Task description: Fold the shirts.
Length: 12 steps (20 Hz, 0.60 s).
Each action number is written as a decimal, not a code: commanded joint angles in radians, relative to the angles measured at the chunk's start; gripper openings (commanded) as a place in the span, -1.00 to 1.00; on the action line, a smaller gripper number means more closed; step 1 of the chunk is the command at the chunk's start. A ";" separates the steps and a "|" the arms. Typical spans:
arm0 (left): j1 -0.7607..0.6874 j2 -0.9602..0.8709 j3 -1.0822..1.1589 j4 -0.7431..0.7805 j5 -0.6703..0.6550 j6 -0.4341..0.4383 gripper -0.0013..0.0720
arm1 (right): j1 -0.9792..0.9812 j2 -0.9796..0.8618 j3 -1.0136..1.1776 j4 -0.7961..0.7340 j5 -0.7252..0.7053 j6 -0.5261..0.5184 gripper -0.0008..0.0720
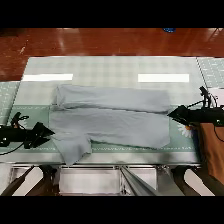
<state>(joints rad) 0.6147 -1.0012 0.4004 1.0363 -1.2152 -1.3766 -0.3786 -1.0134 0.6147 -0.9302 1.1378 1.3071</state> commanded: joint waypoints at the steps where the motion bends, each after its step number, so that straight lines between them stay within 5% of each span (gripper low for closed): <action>1: -0.089 0.012 -0.045 0.011 0.026 -0.016 0.42 | 0.000 0.015 -0.018 0.023 0.009 -0.007 0.15; 8: -0.252 -0.051 -0.045 0.009 0.005 -0.012 0.40 | -0.090 0.016 -0.013 0.068 0.024 -0.006 0.15; 9: -0.253 -0.051 -0.044 0.009 0.008 -0.012 0.07 | -0.140 0.016 -0.013 0.059 0.049 -0.007 0.15; 10: -0.248 -0.051 -0.044 0.010 0.011 -0.012 -0.67 | -0.197 0.016 -0.014 0.024 0.082 -0.006 0.15; 11: -0.247 -0.051 -0.043 0.010 0.011 -0.012 -0.91 | -0.245 0.016 -0.015 -0.037 0.125 -0.003 0.15; 12: -0.248 -0.051 -0.043 0.000 0.011 0.001 -0.91 | -0.280 0.016 -0.022 -0.103 0.172 0.013 0.15</action>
<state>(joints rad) 0.3794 -1.0481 0.3557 1.0508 -1.2106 -1.3876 -0.5541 -0.9981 0.5983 -0.9199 1.2072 1.3018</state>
